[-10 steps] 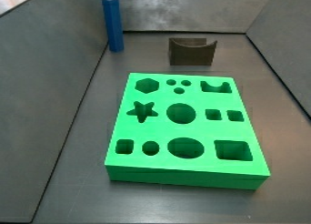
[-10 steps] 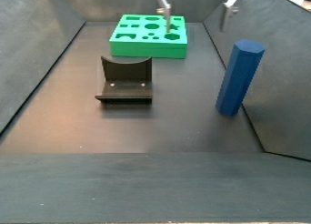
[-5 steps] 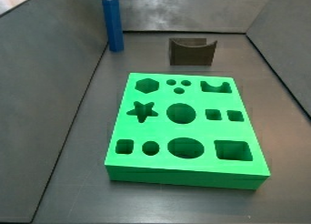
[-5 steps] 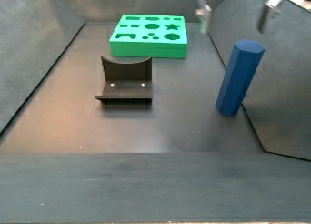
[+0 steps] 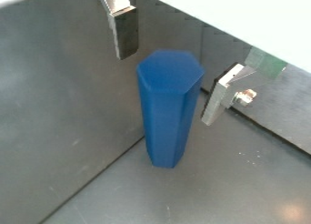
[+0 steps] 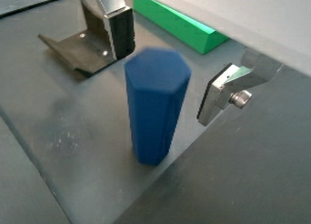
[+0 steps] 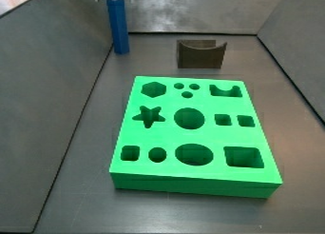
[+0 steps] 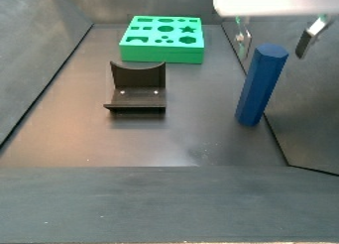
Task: Pick up the hexagon object. Move up. Move to above the board. Insert the hexagon object.
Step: Pick up the hexagon object.
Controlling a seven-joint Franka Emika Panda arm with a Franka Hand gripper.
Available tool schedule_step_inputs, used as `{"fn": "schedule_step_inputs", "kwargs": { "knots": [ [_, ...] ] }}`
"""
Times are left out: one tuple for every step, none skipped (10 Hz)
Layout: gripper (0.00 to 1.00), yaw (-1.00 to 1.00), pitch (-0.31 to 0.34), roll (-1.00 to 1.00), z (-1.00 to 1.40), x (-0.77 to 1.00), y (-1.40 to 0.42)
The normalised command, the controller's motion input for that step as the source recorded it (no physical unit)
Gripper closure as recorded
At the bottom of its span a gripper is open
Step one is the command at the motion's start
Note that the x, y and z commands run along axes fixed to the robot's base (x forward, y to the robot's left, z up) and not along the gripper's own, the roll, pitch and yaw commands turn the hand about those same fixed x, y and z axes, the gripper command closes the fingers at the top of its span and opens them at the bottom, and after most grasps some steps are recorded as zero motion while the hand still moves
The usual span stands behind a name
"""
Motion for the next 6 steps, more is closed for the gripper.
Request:
{"fn": "schedule_step_inputs", "kwargs": {
  "knots": [
    [0.0, 0.57, -0.266, 0.03, -0.61, -0.12, 0.0],
    [0.0, 0.3, -0.157, 0.0, -0.27, -0.01, 0.07],
    [0.0, 0.0, 0.0, 0.0, 0.0, 0.0, 0.0],
    [1.0, 0.0, 0.0, 0.0, 0.0, 0.0, 0.0],
    [1.0, 0.0, 0.0, 0.0, 0.0, 0.0, 0.0],
    [1.0, 0.0, 0.0, 0.0, 0.0, 0.0, 0.0]
  ]
}}
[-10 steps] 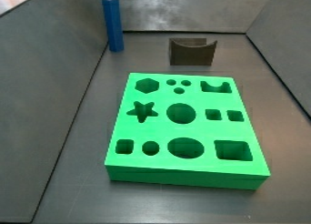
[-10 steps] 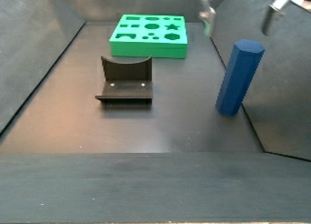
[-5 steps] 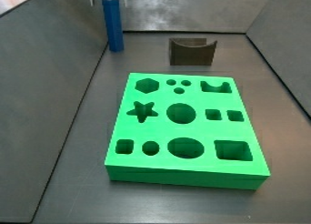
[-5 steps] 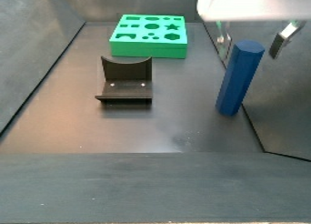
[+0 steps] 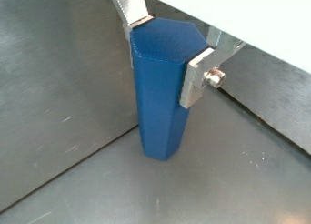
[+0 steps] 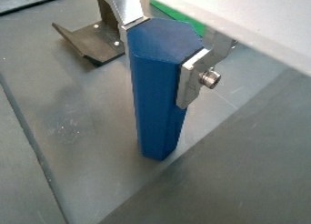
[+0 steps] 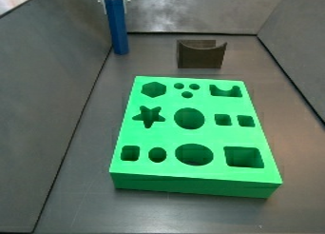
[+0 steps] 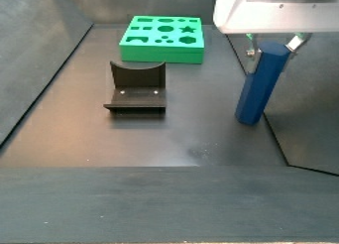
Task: Pick up the hexagon object. Move up. Move to above the board. Insert the hexagon object.
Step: Pick up the hexagon object, then move up.
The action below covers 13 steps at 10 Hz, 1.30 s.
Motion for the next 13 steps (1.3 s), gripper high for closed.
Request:
{"fn": "schedule_step_inputs", "kwargs": {
  "knots": [
    [1.0, 0.0, 0.0, 0.0, 0.0, 0.0, 0.0],
    [1.0, 0.0, 0.0, 0.0, 0.0, 0.0, 0.0],
    [1.0, 0.0, 0.0, 0.0, 0.0, 0.0, 0.0],
    [1.0, 0.0, 0.0, 0.0, 0.0, 0.0, 0.0],
    [1.0, 0.0, 0.0, 0.0, 0.0, 0.0, 0.0],
    [1.0, 0.0, 0.0, 0.0, 0.0, 0.0, 0.0],
    [1.0, 0.0, 0.0, 0.0, 0.0, 0.0, 0.0],
    [1.0, 0.0, 0.0, 0.0, 0.0, 0.0, 0.0],
    [1.0, 0.0, 0.0, 0.0, 0.83, 0.0, 0.0],
    [1.0, 0.03, 0.041, -0.01, 0.75, -0.06, -0.03],
    [1.0, 0.03, 0.047, -0.01, 0.69, -0.06, -0.03],
    [1.0, 0.03, 0.045, 0.01, 0.49, -0.04, -0.01],
    [1.0, 0.02, 0.05, 0.02, 0.35, -0.02, 0.0]
  ]
}}
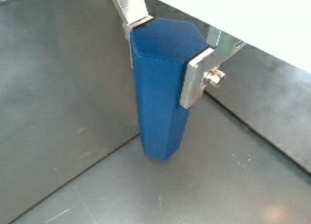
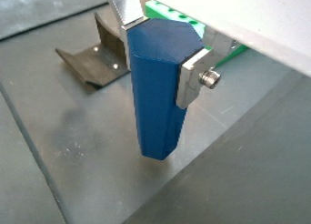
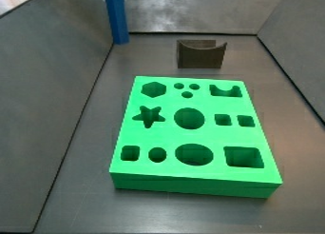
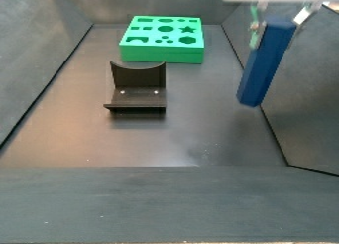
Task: Pick up the hexagon object. Move up. Move to above the board. Insert the hexagon object.
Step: Move up, then move to above the board.
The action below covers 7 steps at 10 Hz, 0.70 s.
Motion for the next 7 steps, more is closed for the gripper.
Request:
{"fn": "schedule_step_inputs", "kwargs": {
  "knots": [
    [1.0, 0.02, 0.064, 0.02, 0.21, -0.01, 0.01],
    [1.0, -0.03, 0.122, 0.5, 1.0, 0.02, 0.11],
    [1.0, -0.02, 0.148, 0.49, 1.0, 0.01, 0.11],
    [1.0, -0.01, 0.147, 0.43, 1.0, 0.01, 0.1],
    [1.0, 0.01, 0.114, 0.28, 1.0, 0.01, 0.08],
    [1.0, 0.02, 0.097, 0.17, 1.0, 0.01, 0.08],
    [1.0, 0.02, 0.095, 0.13, 1.0, 0.01, 0.07]
  ]
}}
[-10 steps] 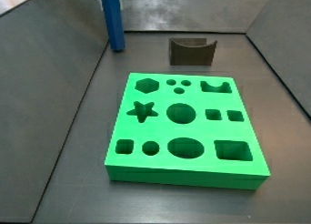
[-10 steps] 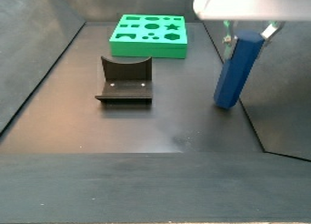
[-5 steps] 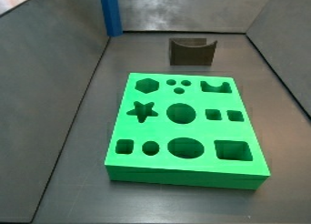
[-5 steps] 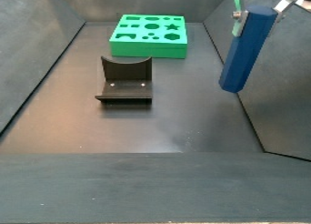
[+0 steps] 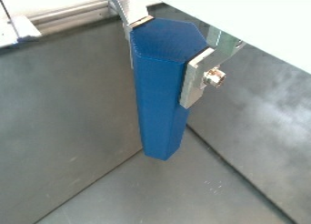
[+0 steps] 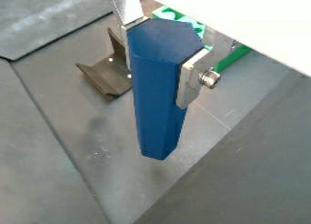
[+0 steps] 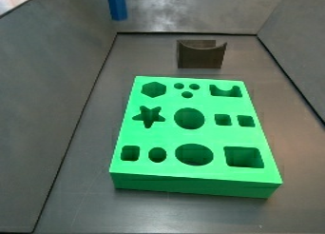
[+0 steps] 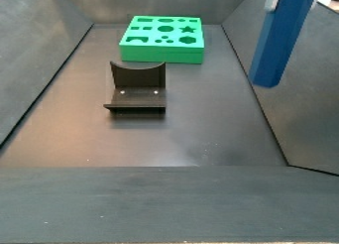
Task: Pick up the hexagon object. Move up. Move to above the board. Insert the hexagon object.
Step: Move to above the board.
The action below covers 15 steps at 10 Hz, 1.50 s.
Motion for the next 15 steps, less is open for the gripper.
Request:
{"fn": "schedule_step_inputs", "kwargs": {
  "knots": [
    [1.0, 0.02, 0.091, 0.11, 1.0, 0.01, 0.07],
    [1.0, 0.01, 0.088, 0.09, 1.0, 0.01, 0.06],
    [1.0, 0.0, 0.082, 0.08, 1.0, 0.01, 0.05],
    [1.0, 0.0, 0.08, 0.07, 1.0, 0.01, 0.05],
    [1.0, -0.01, 0.08, 0.05, 1.0, 0.01, 0.04],
    [1.0, -0.01, 0.077, 0.04, 0.98, 0.01, 0.04],
    [1.0, -0.02, 0.078, 0.03, 0.77, 0.0, 0.02],
    [1.0, -0.02, 0.077, 0.02, 0.62, 0.0, 0.02],
    [1.0, -0.02, 0.077, 0.01, 0.46, 0.0, 0.01],
    [1.0, -0.02, 0.076, 0.0, 0.32, 0.0, 0.01],
    [1.0, -0.51, 0.34, -0.42, -0.05, 0.36, -1.0],
    [1.0, -0.46, 0.324, -0.39, -0.07, 0.36, -1.0],
    [1.0, -0.3, 0.306, -0.28, -0.07, 0.37, -1.0],
    [1.0, -0.15, 0.251, -0.22, -0.06, 0.38, -1.0],
    [1.0, -0.08, 0.197, -0.14, -0.06, 0.38, -1.0]
  ]
}}
